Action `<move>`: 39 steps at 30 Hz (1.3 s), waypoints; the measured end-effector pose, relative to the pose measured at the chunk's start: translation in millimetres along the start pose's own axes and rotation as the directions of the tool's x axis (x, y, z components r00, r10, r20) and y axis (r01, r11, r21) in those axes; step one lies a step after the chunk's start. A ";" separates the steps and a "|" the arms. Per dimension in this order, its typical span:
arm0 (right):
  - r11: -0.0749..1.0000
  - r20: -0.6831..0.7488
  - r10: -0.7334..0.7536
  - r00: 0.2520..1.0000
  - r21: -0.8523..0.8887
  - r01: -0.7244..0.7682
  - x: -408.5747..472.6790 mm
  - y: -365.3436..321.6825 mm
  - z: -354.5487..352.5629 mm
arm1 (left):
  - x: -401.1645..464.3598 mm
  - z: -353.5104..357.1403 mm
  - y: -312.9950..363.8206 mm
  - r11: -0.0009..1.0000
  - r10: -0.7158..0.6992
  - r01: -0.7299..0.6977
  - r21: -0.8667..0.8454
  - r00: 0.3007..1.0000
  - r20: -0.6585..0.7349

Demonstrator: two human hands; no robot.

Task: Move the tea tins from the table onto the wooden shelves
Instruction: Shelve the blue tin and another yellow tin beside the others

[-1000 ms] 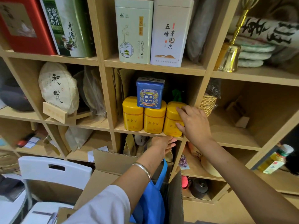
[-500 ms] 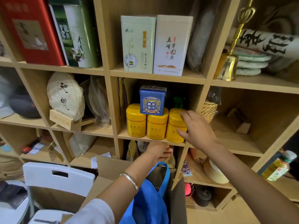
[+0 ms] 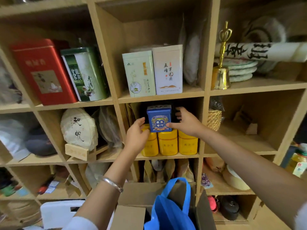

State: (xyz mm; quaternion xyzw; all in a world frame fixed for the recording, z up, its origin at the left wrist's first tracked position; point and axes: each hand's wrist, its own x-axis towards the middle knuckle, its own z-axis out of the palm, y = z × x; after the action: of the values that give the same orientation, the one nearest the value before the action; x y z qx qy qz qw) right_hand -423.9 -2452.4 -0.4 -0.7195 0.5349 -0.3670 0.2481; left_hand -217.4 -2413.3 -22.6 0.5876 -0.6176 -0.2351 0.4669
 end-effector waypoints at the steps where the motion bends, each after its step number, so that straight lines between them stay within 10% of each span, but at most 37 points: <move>1: 1.000 0.004 0.013 1.000 0.025 -0.013 2.3 0.9 2.6 | 2.5 4.1 0.9 1.000 0.006 -0.006 0.021 1.000 0.030; 22: 0.997 0.006 0.000 1.000 0.072 0.000 11.6 22.5 -0.7 | 9.6 28.6 3.1 0.993 0.037 -0.024 -0.112 0.992 0.117; 39: 0.994 -0.052 0.035 0.998 -0.102 -0.040 -47.8 11.9 -13.4 | -16.2 10.4 -11.8 0.971 0.175 -0.181 0.154 0.983 0.054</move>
State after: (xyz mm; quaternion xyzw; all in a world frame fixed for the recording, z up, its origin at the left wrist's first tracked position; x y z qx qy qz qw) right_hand -449.1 -2410.0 -13.8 -0.7117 0.5725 -0.3523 0.2038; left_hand -222.4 -2403.0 -42.1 0.5600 -0.6939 -0.1543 0.4256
